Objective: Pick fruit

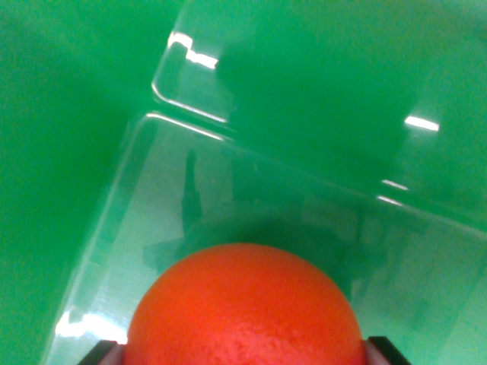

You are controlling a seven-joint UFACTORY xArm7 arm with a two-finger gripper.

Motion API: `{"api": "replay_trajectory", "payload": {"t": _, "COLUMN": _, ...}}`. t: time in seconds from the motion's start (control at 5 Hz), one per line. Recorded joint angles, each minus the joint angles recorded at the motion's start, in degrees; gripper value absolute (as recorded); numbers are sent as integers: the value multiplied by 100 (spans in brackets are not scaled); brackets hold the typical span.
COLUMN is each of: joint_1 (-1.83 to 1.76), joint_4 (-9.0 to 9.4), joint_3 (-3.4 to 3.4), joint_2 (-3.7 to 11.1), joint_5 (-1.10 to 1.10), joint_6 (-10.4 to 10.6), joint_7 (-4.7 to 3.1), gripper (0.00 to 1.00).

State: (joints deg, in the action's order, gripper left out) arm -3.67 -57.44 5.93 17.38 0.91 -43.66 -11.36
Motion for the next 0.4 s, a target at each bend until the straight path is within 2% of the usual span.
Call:
{"api": "replay_trajectory", "payload": {"t": 0.2, "joint_1": 2, "joint_4": -80, "joint_3": 1, "joint_2": -46, "joint_5": -6, "joint_6": -125, "joint_7": -2, "gripper": 100}}
{"api": "replay_trajectory", "payload": {"t": 0.4, "joint_1": 2, "joint_4": -80, "joint_3": 1, "joint_2": -46, "joint_5": -6, "joint_6": -125, "joint_7": -2, "gripper": 100}}
